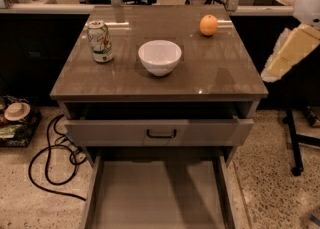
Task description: Place orange into middle drawer
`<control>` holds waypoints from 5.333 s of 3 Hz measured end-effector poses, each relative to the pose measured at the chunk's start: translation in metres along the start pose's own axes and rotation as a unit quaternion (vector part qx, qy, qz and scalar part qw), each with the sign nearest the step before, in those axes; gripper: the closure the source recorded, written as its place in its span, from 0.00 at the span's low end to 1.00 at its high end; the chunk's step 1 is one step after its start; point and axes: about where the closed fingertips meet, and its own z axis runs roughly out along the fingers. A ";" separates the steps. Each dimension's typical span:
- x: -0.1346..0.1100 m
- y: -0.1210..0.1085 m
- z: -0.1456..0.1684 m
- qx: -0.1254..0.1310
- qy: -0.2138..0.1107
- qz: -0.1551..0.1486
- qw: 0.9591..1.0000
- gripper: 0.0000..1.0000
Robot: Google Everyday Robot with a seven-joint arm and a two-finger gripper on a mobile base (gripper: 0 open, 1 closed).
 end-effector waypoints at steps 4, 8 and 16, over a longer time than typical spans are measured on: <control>0.015 -0.089 0.073 0.089 -0.198 0.149 0.965 0.00; -0.052 -0.184 0.187 0.102 -0.323 0.178 0.924 0.00; -0.036 -0.232 0.281 0.094 -0.370 0.282 0.880 0.00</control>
Offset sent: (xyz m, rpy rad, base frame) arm 0.1276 -0.0398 -0.0360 0.5365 -0.2556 -0.1953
